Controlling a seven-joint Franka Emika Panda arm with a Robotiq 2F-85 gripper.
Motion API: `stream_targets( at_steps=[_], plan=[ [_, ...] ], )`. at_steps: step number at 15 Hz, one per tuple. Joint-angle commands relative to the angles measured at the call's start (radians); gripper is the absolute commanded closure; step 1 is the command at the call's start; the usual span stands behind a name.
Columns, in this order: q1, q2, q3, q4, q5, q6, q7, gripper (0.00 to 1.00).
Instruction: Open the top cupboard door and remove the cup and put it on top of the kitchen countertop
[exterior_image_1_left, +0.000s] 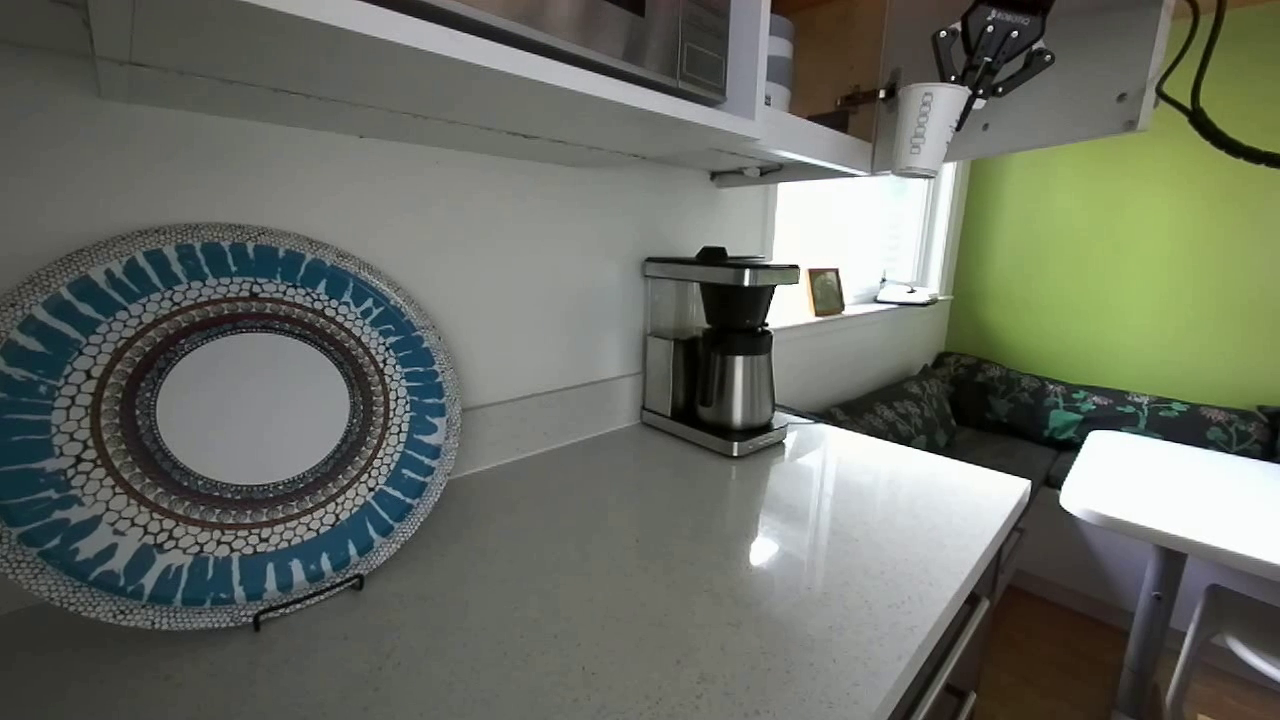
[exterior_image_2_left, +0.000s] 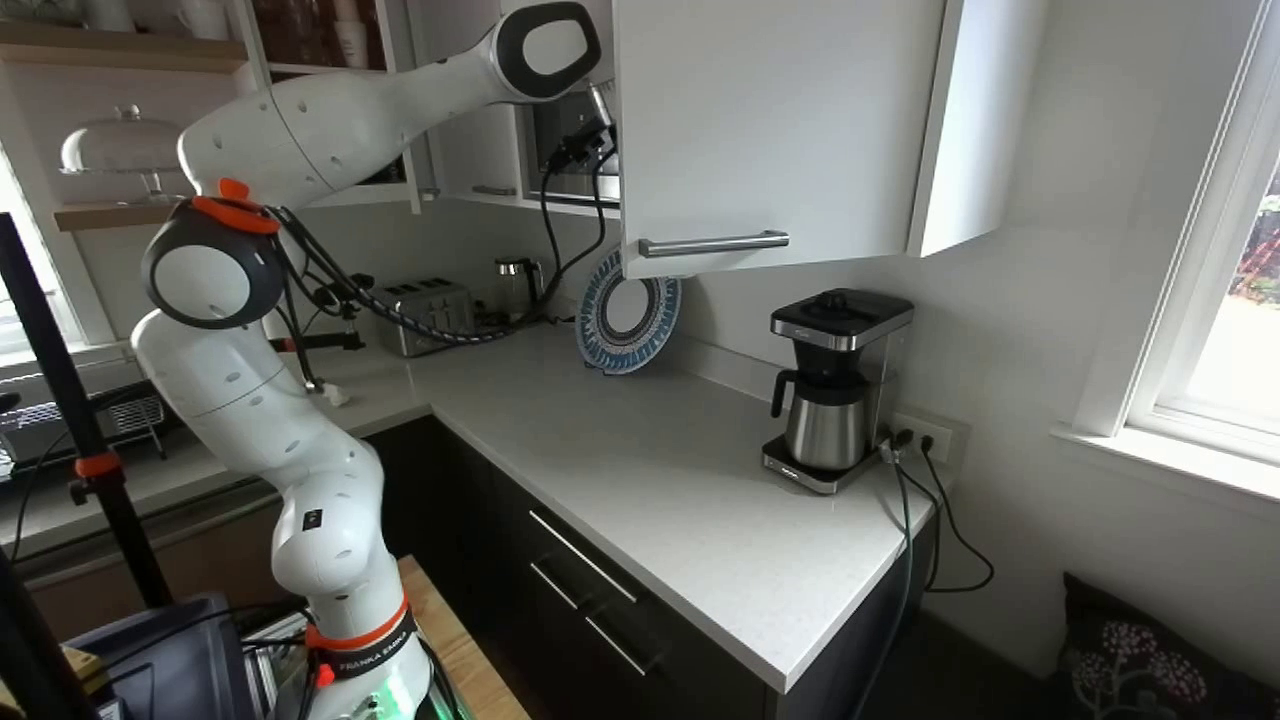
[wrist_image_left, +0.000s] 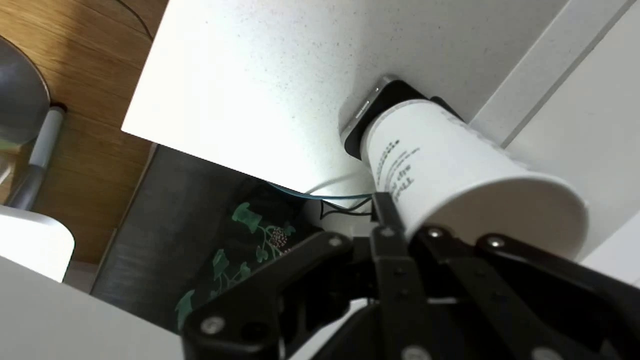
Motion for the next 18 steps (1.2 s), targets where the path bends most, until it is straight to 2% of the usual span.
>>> stream_targets(
  at_steps=[1,5,6,9,13,18],
  plan=[
    [0.044,-0.09,-0.014,-0.148,-0.053,0.034,0.033,0.99],
    [0.052,-0.143,0.016,-0.27,-0.1,0.09,0.116,0.99],
    [0.063,-0.08,-0.011,-0.158,-0.076,0.028,0.074,0.97],
    [0.067,-0.105,0.001,-0.22,-0.096,0.062,0.1,0.97],
    [0.067,-0.11,0.002,-0.225,-0.099,0.064,0.101,0.99],
    [0.163,-0.193,0.021,-0.396,-0.04,0.115,-0.038,0.99]
  ],
)
